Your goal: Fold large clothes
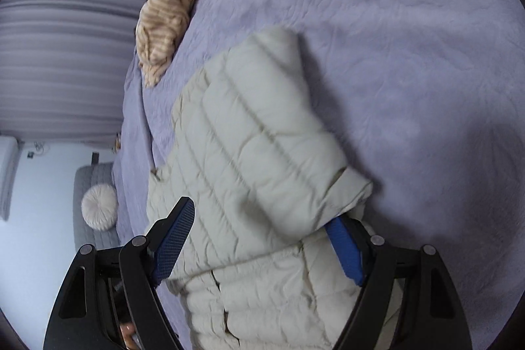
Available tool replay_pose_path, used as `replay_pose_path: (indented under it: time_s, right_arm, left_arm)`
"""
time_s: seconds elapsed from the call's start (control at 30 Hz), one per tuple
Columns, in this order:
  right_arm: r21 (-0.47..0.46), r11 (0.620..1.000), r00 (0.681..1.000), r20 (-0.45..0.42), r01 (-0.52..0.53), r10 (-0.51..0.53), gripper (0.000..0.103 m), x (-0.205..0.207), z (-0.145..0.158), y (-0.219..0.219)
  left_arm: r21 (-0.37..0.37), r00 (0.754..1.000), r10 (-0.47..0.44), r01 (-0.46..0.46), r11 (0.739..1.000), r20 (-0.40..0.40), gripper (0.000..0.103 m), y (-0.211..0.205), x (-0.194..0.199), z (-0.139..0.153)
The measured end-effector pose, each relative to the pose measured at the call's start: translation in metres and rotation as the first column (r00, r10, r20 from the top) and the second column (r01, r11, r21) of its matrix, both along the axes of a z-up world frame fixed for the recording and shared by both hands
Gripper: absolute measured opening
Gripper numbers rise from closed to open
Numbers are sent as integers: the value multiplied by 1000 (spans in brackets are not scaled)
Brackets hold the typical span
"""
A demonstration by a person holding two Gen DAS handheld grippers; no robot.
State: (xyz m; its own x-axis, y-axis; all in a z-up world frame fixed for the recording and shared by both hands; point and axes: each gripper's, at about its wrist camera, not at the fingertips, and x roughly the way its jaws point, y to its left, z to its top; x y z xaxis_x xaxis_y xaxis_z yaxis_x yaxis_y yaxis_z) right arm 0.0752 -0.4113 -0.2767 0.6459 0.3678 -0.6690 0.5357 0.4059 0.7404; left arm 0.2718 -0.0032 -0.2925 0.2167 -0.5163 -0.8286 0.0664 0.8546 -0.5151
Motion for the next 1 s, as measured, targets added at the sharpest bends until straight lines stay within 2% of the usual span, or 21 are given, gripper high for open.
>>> replay_pose_path:
  time_s: [0.07,0.1,0.17,0.23,0.43,0.5,0.67,0.77,0.83,0.87,0.9,0.93,1.0]
  right_arm:
    - [27,997,998,-2,69,-69,79,-5,-8,-14]
    - [52,994,996,-12,93,-92,74,-7,-15,-21]
    - [88,989,993,-34,115,-113,66,-11,-29,-26]
    - [76,991,994,-41,105,-103,57,-14,-35,-31]
    - [29,999,998,-54,19,-17,58,-7,-29,-28]
    - [21,1000,997,-76,-22,23,58,-5,-20,-24]
    - [-59,980,975,-132,-188,179,59,-17,16,-1]
    - [-145,965,970,-136,-220,201,59,-22,39,5]
    - [-236,945,971,-130,-227,200,58,-13,54,5]
    - [-273,934,971,-125,-231,203,54,-6,60,5]
    - [-300,923,969,-128,-241,211,41,3,63,6]
    - [-318,912,965,-137,-257,224,36,13,64,8]
    - [-347,892,956,-144,-289,254,34,34,62,15]
  left_arm:
    - [18,1000,-1,1,1000,-1,14,0,-2,-6]
    - [30,1000,-3,3,1000,1,14,-1,-3,-7]
    - [57,1000,-5,5,998,8,14,-2,-5,-8]
    - [93,1000,2,-5,996,26,14,2,-8,-4]
    - [213,999,0,-11,977,50,14,23,-16,14]
    - [226,998,-3,-12,974,66,14,31,-21,23]
    - [262,987,-34,-9,965,157,14,32,-29,57]
    - [277,976,-86,28,960,200,14,15,-25,71]
    - [285,970,-115,51,957,212,14,-1,-19,74]
    - [287,969,-126,61,956,214,14,-10,-15,72]
    - [287,968,-134,69,955,213,14,-19,-11,70]
    - [289,968,-139,74,954,211,14,-28,-7,66]
    - [316,969,-148,80,945,198,14,-43,-1,53]
